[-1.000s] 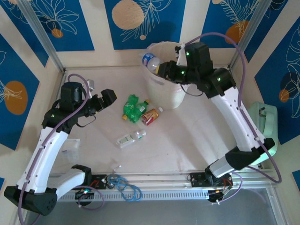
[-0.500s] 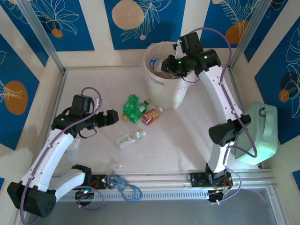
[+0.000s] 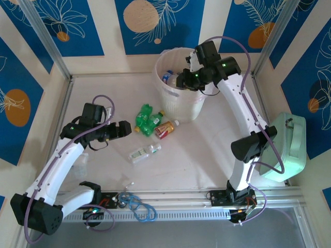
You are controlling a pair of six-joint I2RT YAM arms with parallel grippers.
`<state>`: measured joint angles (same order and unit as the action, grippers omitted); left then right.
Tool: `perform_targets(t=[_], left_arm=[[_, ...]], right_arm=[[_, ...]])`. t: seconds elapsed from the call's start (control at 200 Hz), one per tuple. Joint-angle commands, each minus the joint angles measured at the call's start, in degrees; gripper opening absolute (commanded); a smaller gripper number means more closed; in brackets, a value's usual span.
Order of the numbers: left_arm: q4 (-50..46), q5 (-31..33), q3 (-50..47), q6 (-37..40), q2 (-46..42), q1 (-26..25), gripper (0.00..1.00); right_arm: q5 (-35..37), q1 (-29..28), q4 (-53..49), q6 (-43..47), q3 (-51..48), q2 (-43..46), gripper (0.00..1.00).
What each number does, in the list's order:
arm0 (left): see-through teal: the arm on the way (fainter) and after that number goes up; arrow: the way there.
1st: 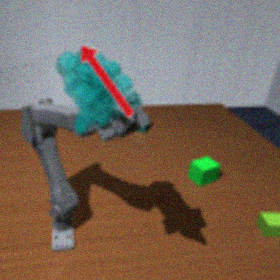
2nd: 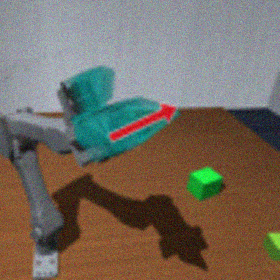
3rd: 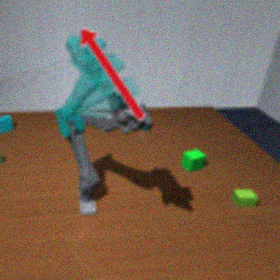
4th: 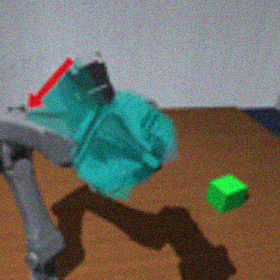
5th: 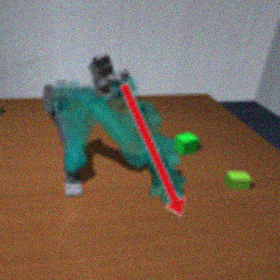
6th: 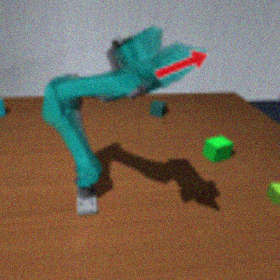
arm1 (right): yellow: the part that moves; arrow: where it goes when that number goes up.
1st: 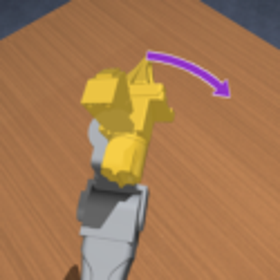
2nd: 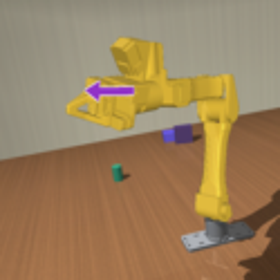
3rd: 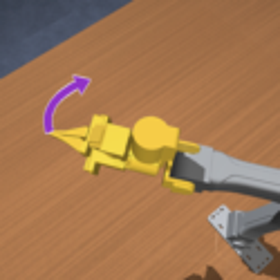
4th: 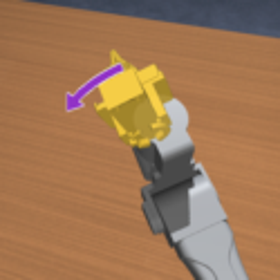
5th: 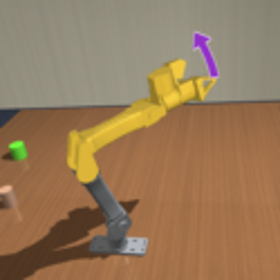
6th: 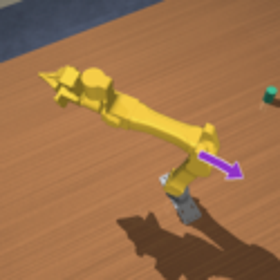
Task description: Put the plastic bottles in the bin
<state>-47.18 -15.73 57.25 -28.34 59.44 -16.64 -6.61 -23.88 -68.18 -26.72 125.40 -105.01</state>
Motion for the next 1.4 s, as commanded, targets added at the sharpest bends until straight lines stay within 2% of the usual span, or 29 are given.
perform_targets(t=[0.0, 0.19, 0.34, 0.41, 0.48, 0.58, 0.59, 0.645, 0.725, 0.875, 1.01, 1.115, 1.23, 1.396], left_arm=[[0.34, 0.78, -0.48, 1.18, -0.03, -0.54, 0.9], [0.33, 0.41, -0.7, 1.34, 0.05, -0.51, 0.9], [1.13, 0.56, -1.99, 1.36, 0.84, -0.74, 0.9], [2.22, 0.32, -3.07, 0.77, 1.33, -1.78, 0.9], [3.1, 1.31, -4.17, 0.26, 1.94, -3.8, 0.9], [3.92, 3.05, -5.36, -0.34, 3.08, -6.42, 0.9], [3.93, 3.31, -5.43, -0.43, 3.12, -6.52, 0.9], [4.54, 4.98, -5.73, -1.15, 3.34, -7.33, 0.9], [5.82, 7.66, -5.31, -2.13, 3.46, -7.44, 0.91], [9.28, 13.96, -1.52, -1.28, 7.43, -7.39, 0.91], [16.42, 10.1, 1.11, 0.04, 15.2, -6.87, 0.88], [19.7, 7.42, 4.13, 0.85, 23.22, -6.57, 0.86], [18.79, 8.76, 9.85, 3.26, 31.89, -6.38, 0.78], [20.09, 12.87, 13.09, 4.49, 36.32, -6.3, 0.82]], right_arm=[[-6.77, -1.81, -2.13, 2.45, -1.98, 3.09, 0.0], [-7.01, -3.86, -1.61, 2.83, -5.05, 5.67, 0.0], [-0.14, -4.37, -2.23, 0.21, -4.73, 6.04, 0.0], [1.43, -4.35, -1.87, -0.3, -4.58, 5.29, 0.04], [1.94, -4.2, -1.82, -0.53, -3.6, 4.07, 0.13], [4.51, -4.26, -2.92, -0.78, -0.73, 2.52, 0.36], [4.92, -4.25, -3.1, -0.79, -0.3, 2.42, 0.42], [6.93, -4.33, -4.26, -0.94, 1.97, 2.1, 0.59], [9.97, -5.08, -5.73, -0.73, 5.37, 2.39, 0.66], [15.89, -8.9, -8.8, 0.17, 12.91, 3.85, 0.7], [20.08, -14.52, -10.27, -0.38, 14.07, 7.07, 0.71], [22.91, -19.58, -7.45, -2.74, 6.03, 12.62, 0.71], [22.51, -24.91, -0.46, -6.24, -6.66, 19.96, 0.7], [23.01, -30.54, 5.38, -9.47, -17.6, 26.57, 0.7]])
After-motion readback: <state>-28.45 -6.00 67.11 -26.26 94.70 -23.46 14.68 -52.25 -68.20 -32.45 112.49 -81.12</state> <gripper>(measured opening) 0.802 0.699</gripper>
